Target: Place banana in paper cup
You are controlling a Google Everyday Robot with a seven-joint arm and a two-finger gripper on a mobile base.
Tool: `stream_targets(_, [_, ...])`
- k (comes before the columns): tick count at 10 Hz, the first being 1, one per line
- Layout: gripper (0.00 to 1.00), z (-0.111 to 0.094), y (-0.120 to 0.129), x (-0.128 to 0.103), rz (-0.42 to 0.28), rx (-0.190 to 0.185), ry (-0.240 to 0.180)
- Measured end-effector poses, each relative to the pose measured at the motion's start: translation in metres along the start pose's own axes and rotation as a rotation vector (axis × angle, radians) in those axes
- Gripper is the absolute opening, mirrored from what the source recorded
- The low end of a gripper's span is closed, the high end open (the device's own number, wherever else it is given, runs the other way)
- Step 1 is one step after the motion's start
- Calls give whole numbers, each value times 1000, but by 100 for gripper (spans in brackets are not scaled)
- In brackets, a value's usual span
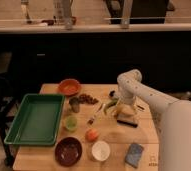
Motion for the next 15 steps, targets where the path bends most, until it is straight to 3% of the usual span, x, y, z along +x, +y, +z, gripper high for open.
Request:
stream_targets(4, [45,2,4,-3,-14,10,-12])
stream_targets(5, [31,2,4,-4,-20,16,-17])
stream_targets(8, [3,1,7,-6,-23,32,-27])
stream_targets(12, [0,-13,5,-7,-16,65,-16])
stream_targets(15, [0,-46,-4,-11,4,93,26])
